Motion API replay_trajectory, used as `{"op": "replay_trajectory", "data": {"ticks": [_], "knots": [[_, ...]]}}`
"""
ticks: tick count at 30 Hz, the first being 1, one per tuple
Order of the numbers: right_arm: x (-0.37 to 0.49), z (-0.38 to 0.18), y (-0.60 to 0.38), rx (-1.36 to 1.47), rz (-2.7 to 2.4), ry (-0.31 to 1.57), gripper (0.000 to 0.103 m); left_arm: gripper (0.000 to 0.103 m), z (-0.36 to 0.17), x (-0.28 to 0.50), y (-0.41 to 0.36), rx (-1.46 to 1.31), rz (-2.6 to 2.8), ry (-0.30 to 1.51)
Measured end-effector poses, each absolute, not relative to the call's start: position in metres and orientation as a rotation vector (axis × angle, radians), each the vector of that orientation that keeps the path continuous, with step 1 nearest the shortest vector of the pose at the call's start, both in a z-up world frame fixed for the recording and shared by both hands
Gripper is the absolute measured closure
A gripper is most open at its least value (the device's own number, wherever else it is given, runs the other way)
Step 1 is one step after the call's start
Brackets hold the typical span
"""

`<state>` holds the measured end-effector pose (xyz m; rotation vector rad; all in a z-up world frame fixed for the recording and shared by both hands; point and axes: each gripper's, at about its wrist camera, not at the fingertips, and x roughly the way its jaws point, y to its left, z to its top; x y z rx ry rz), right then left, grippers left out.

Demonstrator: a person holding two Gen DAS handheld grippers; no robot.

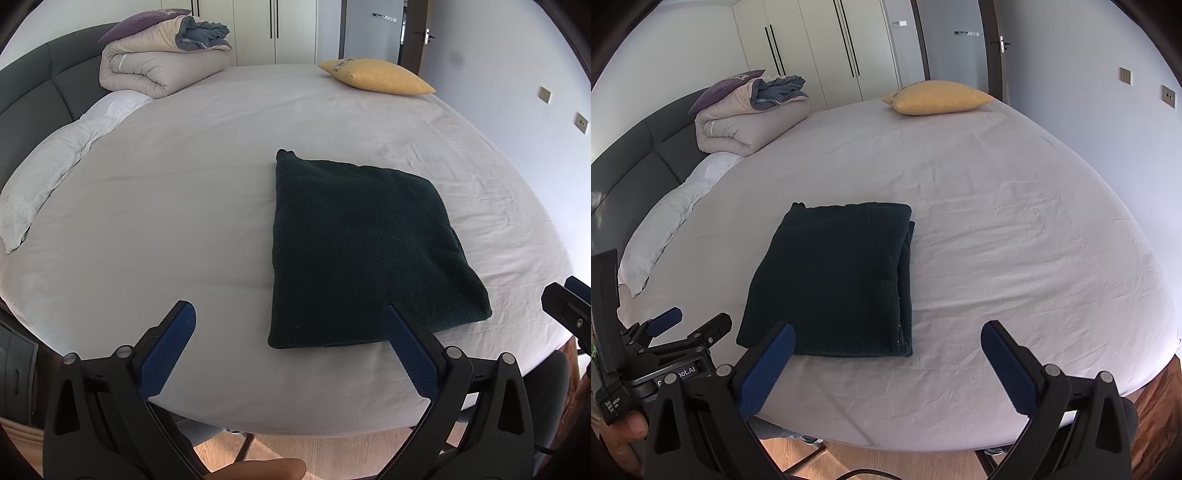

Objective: Fold small clothes

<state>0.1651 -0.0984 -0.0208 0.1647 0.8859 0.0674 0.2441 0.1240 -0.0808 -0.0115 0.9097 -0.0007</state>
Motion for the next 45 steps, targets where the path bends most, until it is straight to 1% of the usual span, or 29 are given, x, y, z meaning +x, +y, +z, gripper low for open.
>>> {"op": "replay_trajectory", "data": {"ticks": [45], "knots": [[0.171,-0.033,-0.099,0.174,0.071,0.925,0.000,0.000,-0.089,0.249,0.124,-0.022,-0.006,0.923]]}}
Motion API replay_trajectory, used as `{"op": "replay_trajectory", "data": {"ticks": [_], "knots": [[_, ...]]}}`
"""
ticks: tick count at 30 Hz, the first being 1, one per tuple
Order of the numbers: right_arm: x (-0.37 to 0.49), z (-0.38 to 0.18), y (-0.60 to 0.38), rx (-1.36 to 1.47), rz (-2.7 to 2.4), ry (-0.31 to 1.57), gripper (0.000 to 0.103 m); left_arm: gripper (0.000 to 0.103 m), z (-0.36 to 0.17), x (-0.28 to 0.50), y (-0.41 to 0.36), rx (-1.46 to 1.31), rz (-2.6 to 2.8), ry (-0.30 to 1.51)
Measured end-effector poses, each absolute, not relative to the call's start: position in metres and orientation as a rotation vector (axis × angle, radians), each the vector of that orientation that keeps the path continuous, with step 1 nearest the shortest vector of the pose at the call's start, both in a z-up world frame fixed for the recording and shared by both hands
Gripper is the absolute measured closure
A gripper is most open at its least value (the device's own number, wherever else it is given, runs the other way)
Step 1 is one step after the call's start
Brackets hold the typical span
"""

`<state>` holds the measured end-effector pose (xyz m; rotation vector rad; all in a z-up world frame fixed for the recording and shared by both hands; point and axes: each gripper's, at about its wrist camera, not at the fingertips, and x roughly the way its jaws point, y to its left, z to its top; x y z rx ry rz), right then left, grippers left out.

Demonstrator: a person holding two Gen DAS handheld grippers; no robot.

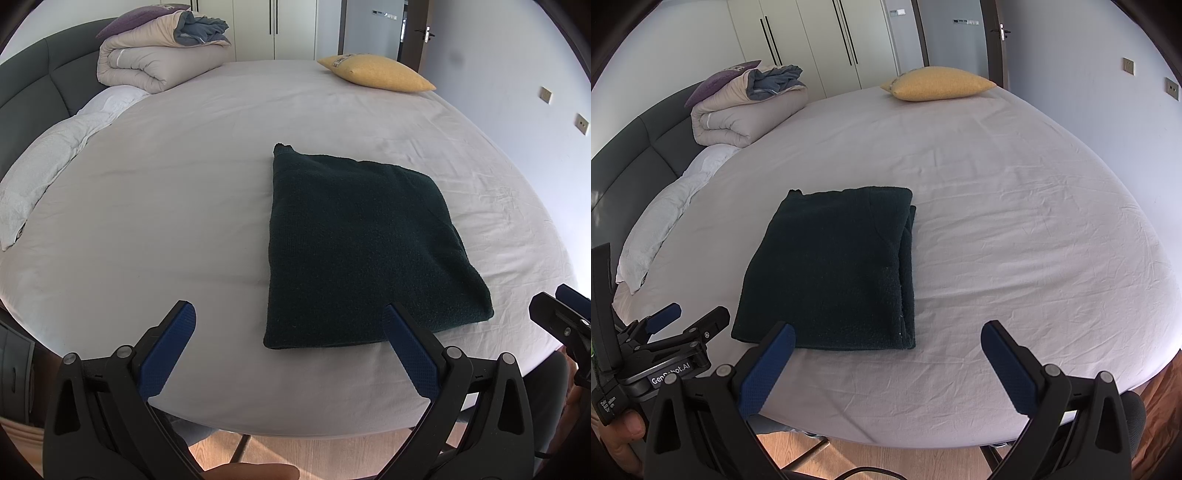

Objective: Fold small clothes

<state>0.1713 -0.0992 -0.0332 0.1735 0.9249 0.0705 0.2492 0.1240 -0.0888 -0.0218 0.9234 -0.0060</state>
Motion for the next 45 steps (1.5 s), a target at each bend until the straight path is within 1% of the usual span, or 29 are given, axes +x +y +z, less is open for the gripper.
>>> {"op": "replay_trajectory", "data": {"ticks": [45], "knots": [[0.1671,-0.0414,-0.0974,0.179,0.076,0.933,0.000,0.000,-0.0935,0.2480,0.1188,-0.029,-0.010,0.924]]}}
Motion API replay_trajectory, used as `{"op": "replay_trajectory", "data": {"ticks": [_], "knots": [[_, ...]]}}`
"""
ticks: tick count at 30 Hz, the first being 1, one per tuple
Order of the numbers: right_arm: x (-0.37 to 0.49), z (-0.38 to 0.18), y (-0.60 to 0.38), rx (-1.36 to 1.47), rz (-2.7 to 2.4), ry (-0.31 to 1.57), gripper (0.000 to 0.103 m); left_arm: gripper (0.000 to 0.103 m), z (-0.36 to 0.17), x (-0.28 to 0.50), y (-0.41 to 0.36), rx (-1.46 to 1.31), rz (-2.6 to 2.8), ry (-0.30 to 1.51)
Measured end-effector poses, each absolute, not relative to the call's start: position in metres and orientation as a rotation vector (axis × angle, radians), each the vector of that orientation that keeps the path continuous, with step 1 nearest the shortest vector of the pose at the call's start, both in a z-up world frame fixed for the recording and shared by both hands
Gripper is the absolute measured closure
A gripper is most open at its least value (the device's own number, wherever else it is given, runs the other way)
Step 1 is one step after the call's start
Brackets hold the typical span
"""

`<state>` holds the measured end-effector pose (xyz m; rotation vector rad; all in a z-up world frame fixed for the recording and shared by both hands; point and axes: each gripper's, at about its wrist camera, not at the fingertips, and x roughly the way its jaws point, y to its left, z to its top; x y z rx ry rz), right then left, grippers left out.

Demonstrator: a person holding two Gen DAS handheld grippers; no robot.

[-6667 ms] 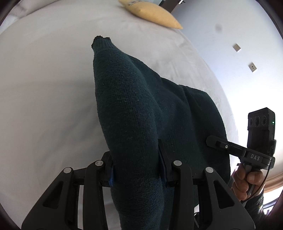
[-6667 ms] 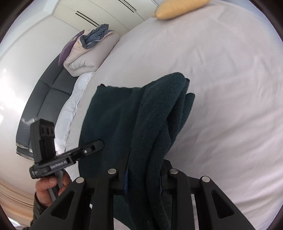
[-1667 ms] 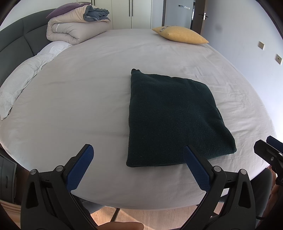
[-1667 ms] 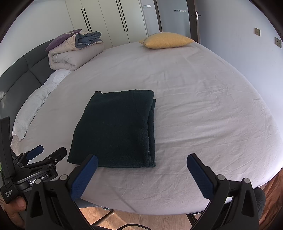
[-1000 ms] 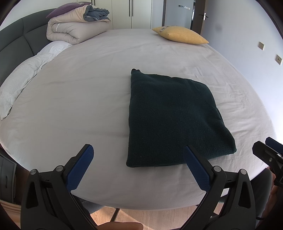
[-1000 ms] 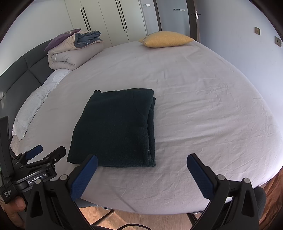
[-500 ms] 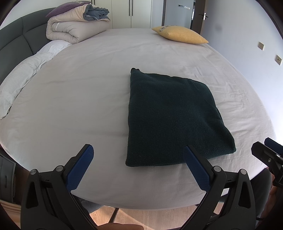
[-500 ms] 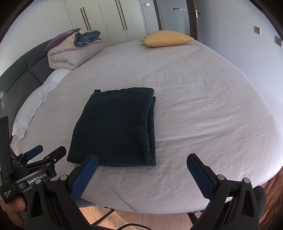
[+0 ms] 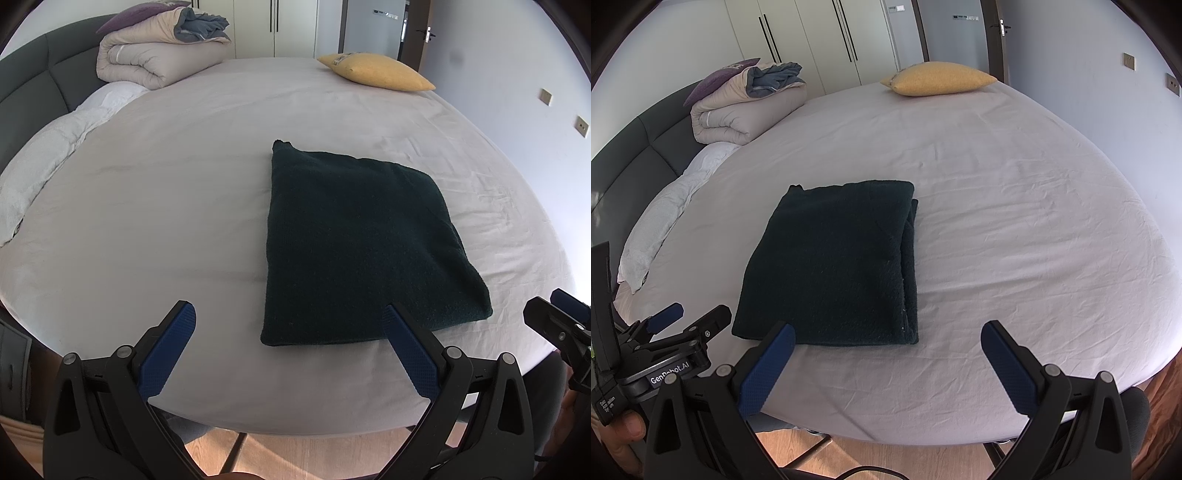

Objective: Fold small clothes

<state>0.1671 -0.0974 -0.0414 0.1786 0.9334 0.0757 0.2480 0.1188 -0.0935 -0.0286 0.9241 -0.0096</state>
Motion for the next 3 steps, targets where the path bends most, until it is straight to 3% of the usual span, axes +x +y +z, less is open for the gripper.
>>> {"op": "replay_trajectory", "data": {"ticks": [3], "knots": [[0.1673,-0.0414,-0.0979,0.179,0.075,0.934,0.000,0.000,-0.0933,0.2475,0.1180,-0.024,-0.009,0.922]]}}
